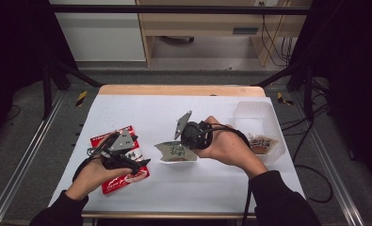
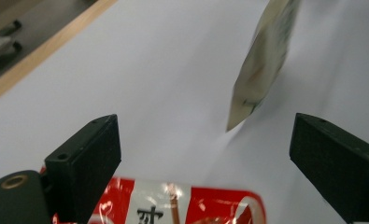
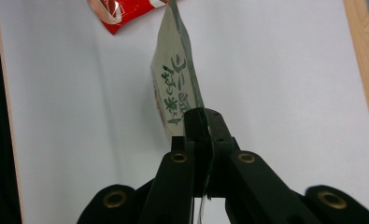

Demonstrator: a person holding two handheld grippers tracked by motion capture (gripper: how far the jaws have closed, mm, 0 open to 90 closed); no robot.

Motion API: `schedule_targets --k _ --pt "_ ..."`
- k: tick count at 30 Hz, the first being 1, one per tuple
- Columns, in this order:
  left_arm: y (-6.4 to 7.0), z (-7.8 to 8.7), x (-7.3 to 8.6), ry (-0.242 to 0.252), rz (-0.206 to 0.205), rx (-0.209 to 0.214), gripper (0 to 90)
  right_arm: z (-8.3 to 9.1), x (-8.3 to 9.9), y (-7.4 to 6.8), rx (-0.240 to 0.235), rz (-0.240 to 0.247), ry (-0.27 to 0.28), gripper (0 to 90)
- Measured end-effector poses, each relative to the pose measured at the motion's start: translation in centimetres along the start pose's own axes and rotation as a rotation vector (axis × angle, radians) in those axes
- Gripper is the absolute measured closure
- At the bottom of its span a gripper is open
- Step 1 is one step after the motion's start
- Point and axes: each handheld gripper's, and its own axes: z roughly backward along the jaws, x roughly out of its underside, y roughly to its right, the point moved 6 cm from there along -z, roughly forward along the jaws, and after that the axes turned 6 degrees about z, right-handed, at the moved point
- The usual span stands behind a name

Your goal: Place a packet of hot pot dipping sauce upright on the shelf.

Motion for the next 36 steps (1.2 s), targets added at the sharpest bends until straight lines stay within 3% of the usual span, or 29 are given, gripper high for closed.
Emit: schedule_targets --k 3,6,10,20,23,36 --pt "-1.2 -0.6 1.8 -0.056 0.024 -0.03 7.5 0.5 0.1 0.5 -0.001 -0.008 -0.001 90.0" --pt "-1.9 -1.1 3.3 -0.077 0.066 -0.028 7.2 0.9 0.4 0.9 -0.007 -0.003 -0.013 90.0" --pt "-2.2 -1.5 4.5 -0.108 0.075 -0.028 6.5 1.6 0.6 1.4 -0.02 -0.01 -0.002 90.0" --pt "-1.5 -1.9 4.9 -0.099 0.064 -0.031 6.2 3.7 1.7 3.4 -0.005 -0.013 0.003 90.0" --pt "-1.3 -1.8 4.8 -0.076 0.077 -0.045 6.2 4.5 2.2 4.0 0.013 -0.028 0.014 90.0" --pt "-0.8 -0.7 5.7 -0.066 0.069 -0.08 5.7 7.0 4.3 6.8 0.068 -0.091 0.051 90.0"
